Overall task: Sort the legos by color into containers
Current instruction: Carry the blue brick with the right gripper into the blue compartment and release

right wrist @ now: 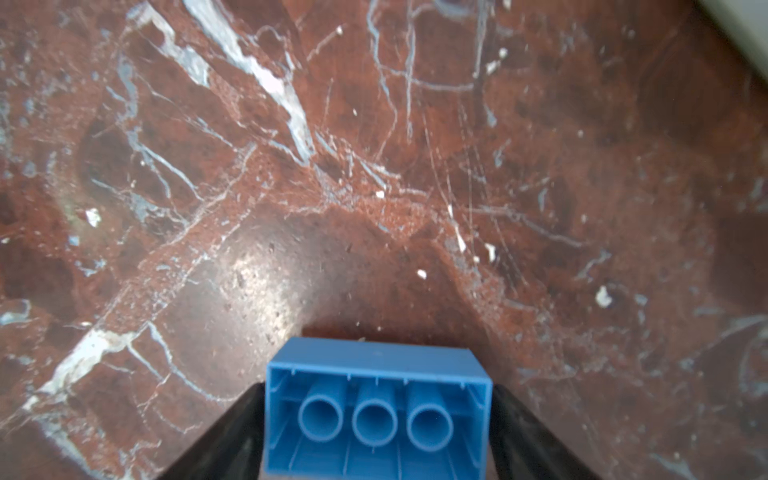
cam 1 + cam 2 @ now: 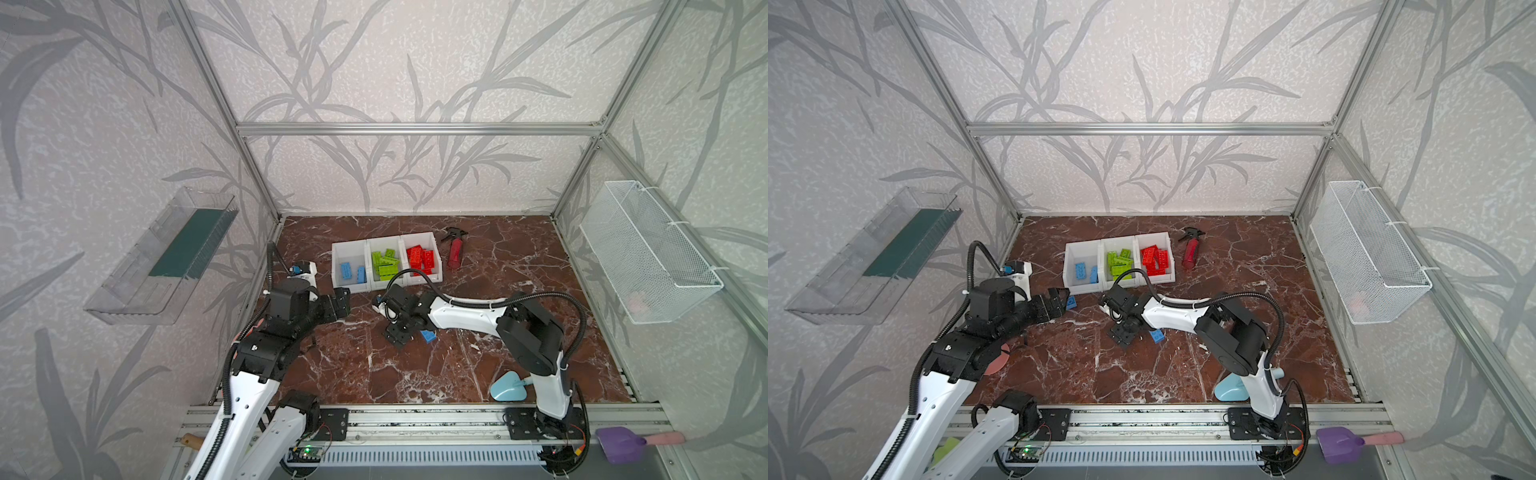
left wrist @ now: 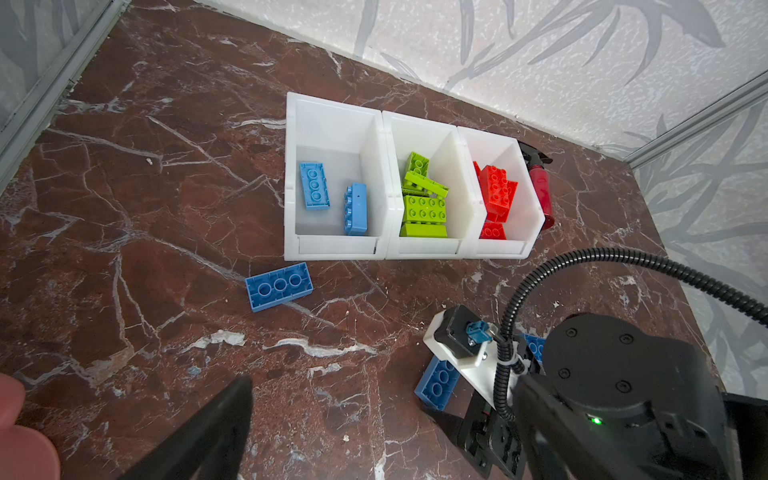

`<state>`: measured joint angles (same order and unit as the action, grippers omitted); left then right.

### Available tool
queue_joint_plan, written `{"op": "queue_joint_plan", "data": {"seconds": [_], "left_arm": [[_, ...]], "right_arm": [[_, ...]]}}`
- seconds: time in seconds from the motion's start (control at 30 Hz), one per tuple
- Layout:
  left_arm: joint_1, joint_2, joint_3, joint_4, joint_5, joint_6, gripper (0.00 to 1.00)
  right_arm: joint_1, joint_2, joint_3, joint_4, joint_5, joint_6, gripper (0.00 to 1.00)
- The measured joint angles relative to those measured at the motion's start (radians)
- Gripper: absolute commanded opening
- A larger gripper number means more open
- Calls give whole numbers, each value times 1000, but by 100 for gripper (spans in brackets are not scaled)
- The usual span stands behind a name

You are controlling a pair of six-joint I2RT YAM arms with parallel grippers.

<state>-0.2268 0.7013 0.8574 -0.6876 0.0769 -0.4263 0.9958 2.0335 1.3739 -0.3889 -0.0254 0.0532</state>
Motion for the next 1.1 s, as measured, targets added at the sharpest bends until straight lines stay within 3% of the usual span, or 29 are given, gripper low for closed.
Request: {"op": "queue_joint_plan", "data": {"seconds": [0.17, 0.5, 0.8, 1.1], "left_arm": [[0, -16, 0, -1, -28, -1, 97], [1, -142, -16, -1, -175, -22, 97], [1, -179, -16, -46, -339, -90, 97], [-2, -191, -16, -68, -448, -160, 97]], "right_arm": [[0, 4, 11, -2, 4, 9, 57], [0, -34, 32, 4, 6, 34, 56], [-22, 13, 378, 1, -37, 19, 56], [-90, 244, 694, 6, -126, 7, 56]]}}
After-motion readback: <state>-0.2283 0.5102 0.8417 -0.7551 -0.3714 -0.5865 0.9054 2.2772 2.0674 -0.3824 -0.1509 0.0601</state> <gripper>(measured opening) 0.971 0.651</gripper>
